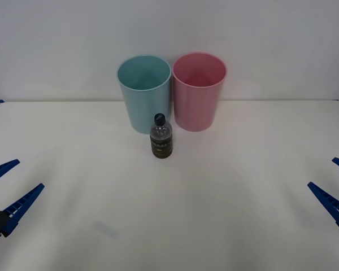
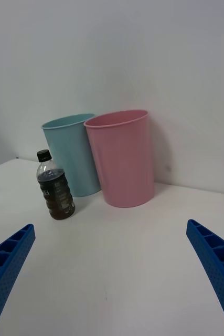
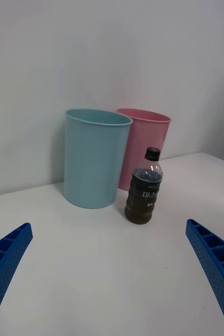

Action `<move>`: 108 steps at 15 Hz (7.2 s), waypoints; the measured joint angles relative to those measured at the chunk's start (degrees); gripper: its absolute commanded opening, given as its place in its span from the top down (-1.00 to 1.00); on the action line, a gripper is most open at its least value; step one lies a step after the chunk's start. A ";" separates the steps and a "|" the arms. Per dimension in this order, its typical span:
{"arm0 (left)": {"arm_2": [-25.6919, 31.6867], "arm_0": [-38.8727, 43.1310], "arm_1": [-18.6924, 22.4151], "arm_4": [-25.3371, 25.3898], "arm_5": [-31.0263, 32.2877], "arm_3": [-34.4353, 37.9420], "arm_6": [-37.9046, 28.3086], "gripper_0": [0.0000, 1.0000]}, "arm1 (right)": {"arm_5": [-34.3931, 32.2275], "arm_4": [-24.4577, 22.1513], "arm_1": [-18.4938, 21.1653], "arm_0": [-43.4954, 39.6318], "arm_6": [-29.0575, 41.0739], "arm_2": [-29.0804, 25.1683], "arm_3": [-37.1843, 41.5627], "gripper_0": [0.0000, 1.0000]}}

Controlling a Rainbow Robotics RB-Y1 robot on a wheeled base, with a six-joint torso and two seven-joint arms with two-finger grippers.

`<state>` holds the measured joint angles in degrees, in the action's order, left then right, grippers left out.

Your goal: Grasp the object on the table and drop it into the matching bin: aluminum can to the light blue bin, PET bottle to the pink bin.

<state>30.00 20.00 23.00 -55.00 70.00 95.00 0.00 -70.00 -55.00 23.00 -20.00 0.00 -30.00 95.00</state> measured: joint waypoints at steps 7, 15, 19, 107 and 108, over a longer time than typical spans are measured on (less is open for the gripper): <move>0.00 0.00 0.00 0.00 0.00 0.00 0.00 -1.00 | 0.08 1.64 1.15 0.18 0.63 0.69 0.62 -1.00; 0.00 0.00 0.00 0.00 0.00 0.00 0.00 -1.00 | 2.73 1.65 9.44 3.93 1.54 8.74 0.63 -1.00; 0.00 0.00 0.00 0.00 0.00 0.00 0.00 -1.00 | 7.68 2.88 15.08 6.19 3.16 15.10 0.63 -1.00; 0.00 0.00 0.00 0.00 0.00 0.00 0.00 -1.00 | 50.52 -20.48 5.70 49.09 25.99 66.39 -17.53 1.00; 0.00 0.00 0.00 0.00 0.00 0.00 0.00 -1.00 | 50.62 -19.29 6.69 48.35 25.85 66.30 -15.82 1.00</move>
<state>30.00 20.00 23.00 -55.00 70.00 95.00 0.00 -19.38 -74.29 29.69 28.35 25.85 36.30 79.18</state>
